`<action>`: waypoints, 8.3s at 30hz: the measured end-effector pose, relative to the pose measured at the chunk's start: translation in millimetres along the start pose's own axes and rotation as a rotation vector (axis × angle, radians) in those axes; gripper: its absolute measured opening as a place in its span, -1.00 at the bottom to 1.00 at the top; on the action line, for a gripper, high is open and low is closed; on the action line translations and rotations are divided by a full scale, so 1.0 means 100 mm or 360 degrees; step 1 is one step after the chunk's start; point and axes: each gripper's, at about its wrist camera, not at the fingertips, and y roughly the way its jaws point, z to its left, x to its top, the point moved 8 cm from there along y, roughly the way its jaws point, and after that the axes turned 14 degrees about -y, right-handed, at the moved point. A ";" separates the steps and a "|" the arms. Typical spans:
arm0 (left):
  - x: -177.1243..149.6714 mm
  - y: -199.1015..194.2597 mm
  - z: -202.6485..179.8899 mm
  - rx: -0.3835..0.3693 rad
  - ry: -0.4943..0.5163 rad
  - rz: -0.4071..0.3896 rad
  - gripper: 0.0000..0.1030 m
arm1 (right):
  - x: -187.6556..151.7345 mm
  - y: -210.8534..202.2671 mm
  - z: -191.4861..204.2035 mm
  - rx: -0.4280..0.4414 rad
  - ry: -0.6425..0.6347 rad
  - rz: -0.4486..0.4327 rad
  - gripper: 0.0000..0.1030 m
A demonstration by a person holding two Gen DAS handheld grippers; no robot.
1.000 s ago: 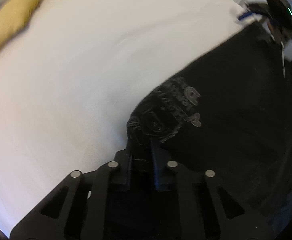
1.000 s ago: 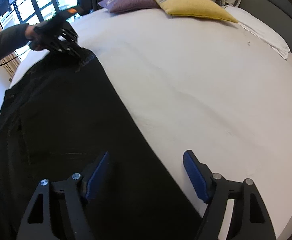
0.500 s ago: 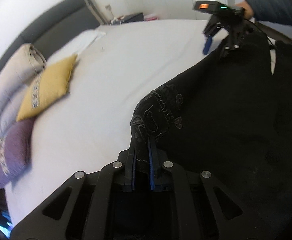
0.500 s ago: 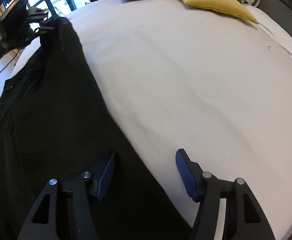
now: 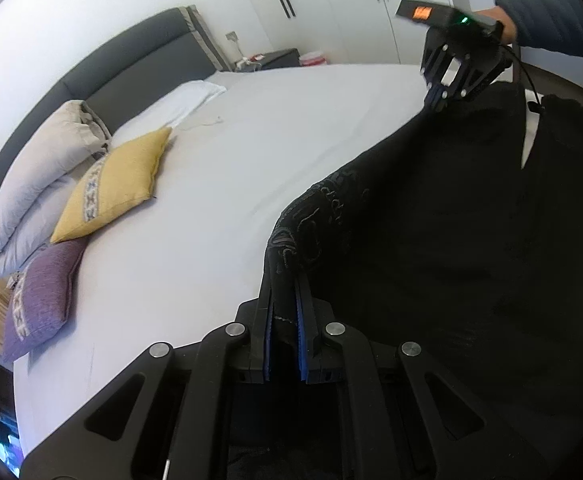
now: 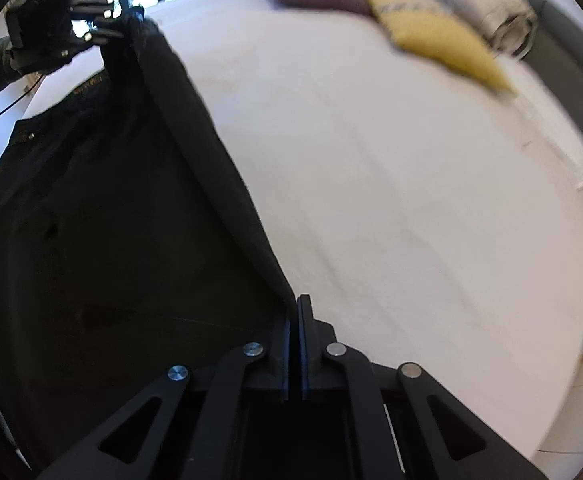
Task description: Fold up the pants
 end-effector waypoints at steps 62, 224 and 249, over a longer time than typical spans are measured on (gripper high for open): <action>-2.50 -1.67 -1.40 0.0129 -0.0036 0.0198 -0.78 | -0.45 -0.54 3.49 -0.0578 -0.0169 0.0149 -0.91; -1.44 -0.20 -1.97 0.0066 -0.0743 0.0403 0.73 | -3.42 -1.46 2.36 0.0226 0.3128 -0.1561 -0.90; -1.45 -0.24 -2.02 0.0055 -0.0734 0.0371 0.75 | -3.95 -1.54 2.84 -0.0200 0.3166 -0.1235 -0.72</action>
